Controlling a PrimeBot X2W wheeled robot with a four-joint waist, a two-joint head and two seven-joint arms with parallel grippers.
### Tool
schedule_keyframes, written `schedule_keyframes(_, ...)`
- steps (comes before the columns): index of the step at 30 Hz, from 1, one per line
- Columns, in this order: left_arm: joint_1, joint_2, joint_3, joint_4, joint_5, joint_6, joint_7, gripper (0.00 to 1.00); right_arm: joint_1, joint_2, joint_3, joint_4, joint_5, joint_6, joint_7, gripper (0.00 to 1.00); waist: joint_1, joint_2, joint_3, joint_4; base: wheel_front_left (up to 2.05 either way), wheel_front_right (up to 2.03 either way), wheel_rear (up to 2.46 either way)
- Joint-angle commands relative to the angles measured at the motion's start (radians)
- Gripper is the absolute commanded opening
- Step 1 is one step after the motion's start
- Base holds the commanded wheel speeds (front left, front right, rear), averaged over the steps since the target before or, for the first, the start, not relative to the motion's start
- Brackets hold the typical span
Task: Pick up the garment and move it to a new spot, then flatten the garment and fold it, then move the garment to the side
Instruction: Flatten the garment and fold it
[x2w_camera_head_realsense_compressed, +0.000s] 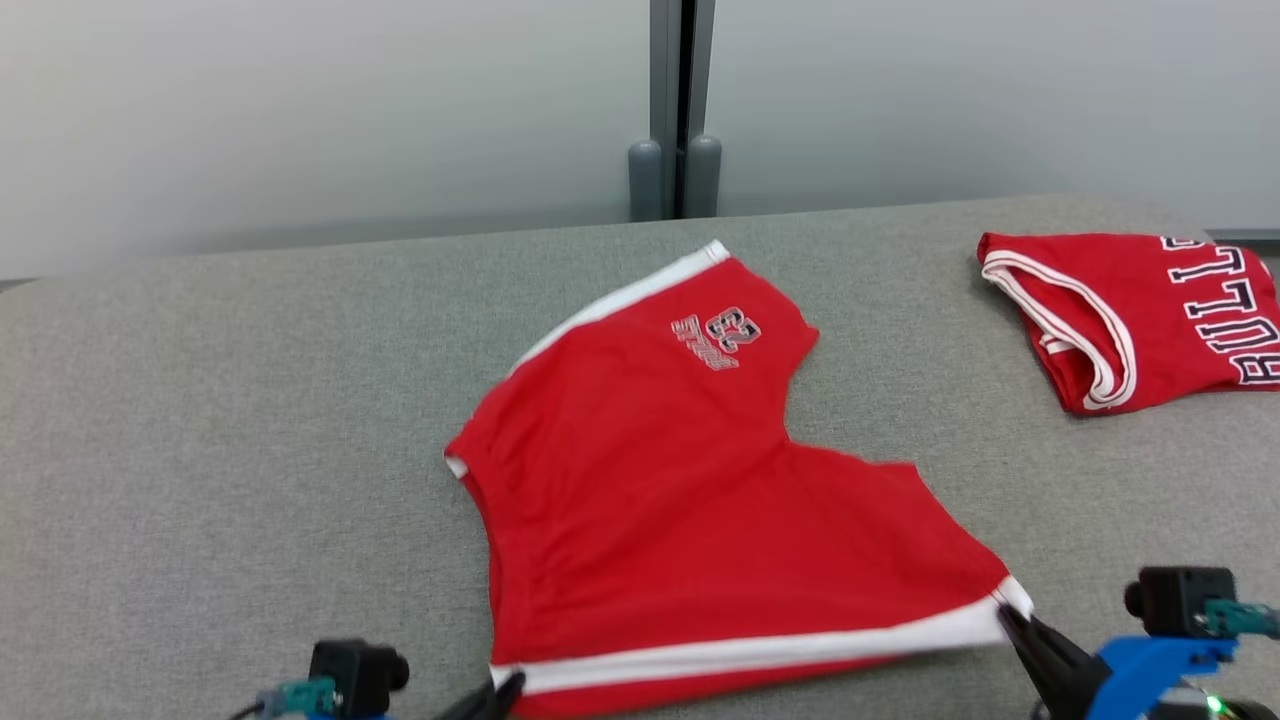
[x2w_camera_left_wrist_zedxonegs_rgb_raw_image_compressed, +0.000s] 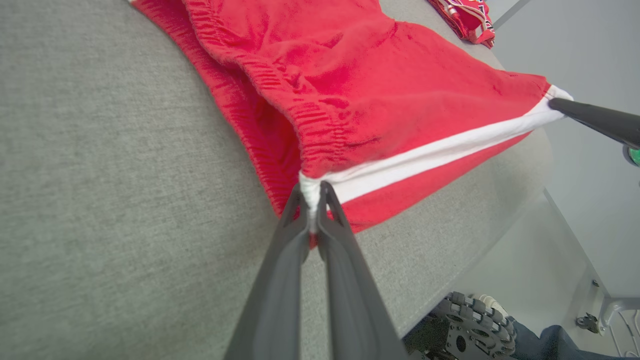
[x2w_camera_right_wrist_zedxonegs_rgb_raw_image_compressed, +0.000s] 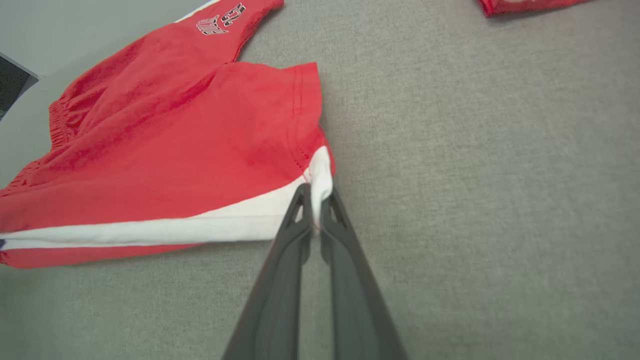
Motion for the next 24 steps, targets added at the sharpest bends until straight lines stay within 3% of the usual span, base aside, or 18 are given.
schedule_keyframes(1,0.046,0.029,-0.001,-0.053,-0.021,0.03,0.02,0.0,0.068,0.005,-0.026,-0.094,-0.02,0.0,0.075,0.0,0.0003,0.0004,-0.013,-0.003,0.0,0.0,0.0)
schedule_keyframes(7,0.145,0.121,-0.009,-0.257,-0.061,0.14,0.069,0.0,0.253,0.021,-0.075,-0.383,-0.075,0.0,0.324,0.0,0.0003,0.0004,-0.009,0.004,0.0,0.0,0.0)
schedule_keyframes(12,0.119,0.136,0.019,-0.364,-0.044,0.175,0.054,0.0,0.217,0.024,-0.104,-0.519,-0.114,0.0,0.367,0.0,0.0003,0.0004,0.009,0.022,0.0,0.0,0.0)
schedule_keyframes(18,-0.006,0.09,0.054,-0.363,-0.016,0.169,0.072,0.0,-0.035,-0.02,-0.044,-0.451,-0.176,0.0,0.378,0.0,0.0003,0.0004,0.045,0.041,0.0,0.0,0.0)
schedule_keyframes(24,-0.159,0.011,0.095,-0.241,0.008,0.151,0.073,0.0,-0.331,-0.081,0.024,-0.237,-0.194,0.0,0.366,0.0,0.0003,0.0004,0.118,0.077,0.0,0.0,0.0)
